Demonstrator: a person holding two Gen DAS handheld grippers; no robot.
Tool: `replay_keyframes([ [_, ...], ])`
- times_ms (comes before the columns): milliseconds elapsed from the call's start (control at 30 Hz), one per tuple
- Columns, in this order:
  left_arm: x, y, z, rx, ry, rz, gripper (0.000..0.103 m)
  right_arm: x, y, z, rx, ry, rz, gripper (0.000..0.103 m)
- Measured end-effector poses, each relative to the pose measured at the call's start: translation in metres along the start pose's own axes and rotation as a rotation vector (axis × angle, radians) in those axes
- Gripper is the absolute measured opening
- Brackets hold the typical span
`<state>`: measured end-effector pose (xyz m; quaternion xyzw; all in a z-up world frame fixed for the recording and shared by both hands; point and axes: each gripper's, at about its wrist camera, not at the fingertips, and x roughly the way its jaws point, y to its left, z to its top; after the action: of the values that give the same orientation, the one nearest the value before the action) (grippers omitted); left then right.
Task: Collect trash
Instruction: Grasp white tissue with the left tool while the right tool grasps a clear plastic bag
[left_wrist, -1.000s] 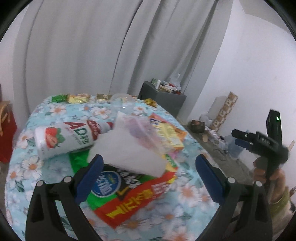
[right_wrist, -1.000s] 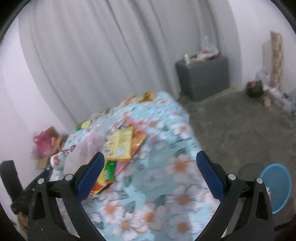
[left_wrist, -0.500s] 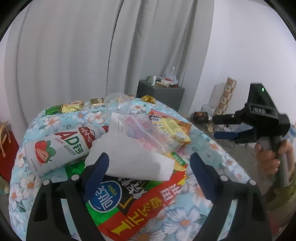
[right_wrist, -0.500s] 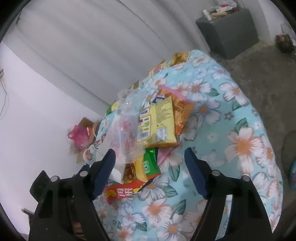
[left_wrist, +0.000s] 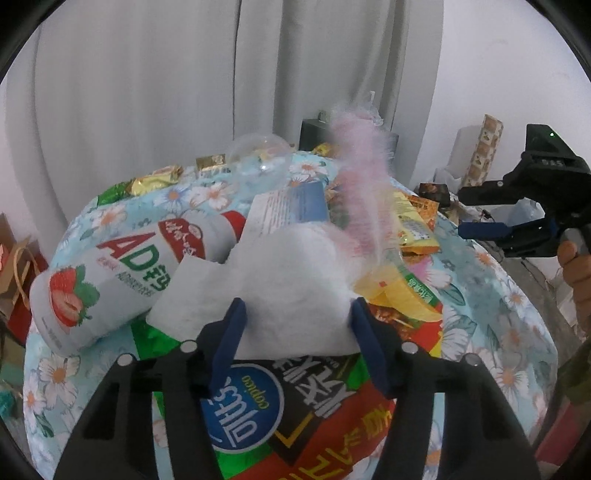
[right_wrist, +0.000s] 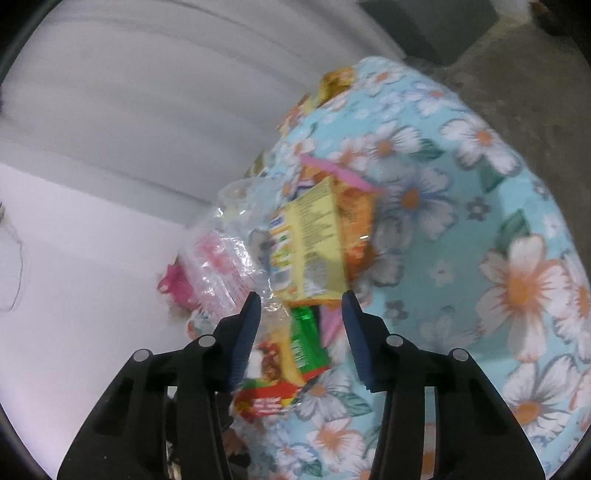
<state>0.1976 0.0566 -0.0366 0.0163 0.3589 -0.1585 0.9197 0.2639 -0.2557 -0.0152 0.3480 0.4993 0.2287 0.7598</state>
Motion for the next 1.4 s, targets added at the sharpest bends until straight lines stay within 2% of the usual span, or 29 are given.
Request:
replay_keyframes([
  [233, -0.002, 0.007, -0.001, -0.036, 0.004, -0.02, 0.047, 0.031, 0.025, 0.009, -0.048, 0.073, 0.012, 0.047],
  [400, -0.006, 0.012, -0.001, -0.069, 0.005, -0.037, 0.04, 0.043, 0.032, 0.016, -0.066, 0.062, 0.014, 0.062],
  [533, -0.012, 0.015, -0.001, -0.085, -0.002, -0.044, 0.036, 0.046, 0.037, 0.017, -0.093, 0.044, 0.024, 0.066],
  [733, -0.022, 0.018, -0.002, -0.095, -0.022, -0.049, 0.036, 0.024, 0.043, 0.006, -0.12, -0.006, 0.112, 0.069],
  [967, -0.024, 0.018, -0.006, -0.082, -0.025, -0.05, 0.036, 0.0, 0.028, 0.001, -0.008, -0.041, 0.255, 0.07],
  [1200, -0.023, 0.018, -0.008, -0.096, -0.024, -0.055, 0.033, 0.011, 0.024, -0.003, 0.04, 0.026, 0.201, 0.069],
  [1400, -0.022, 0.018, -0.008, -0.096, -0.023, -0.062, 0.032, 0.01, 0.007, -0.019, 0.074, 0.03, 0.158, 0.064],
])
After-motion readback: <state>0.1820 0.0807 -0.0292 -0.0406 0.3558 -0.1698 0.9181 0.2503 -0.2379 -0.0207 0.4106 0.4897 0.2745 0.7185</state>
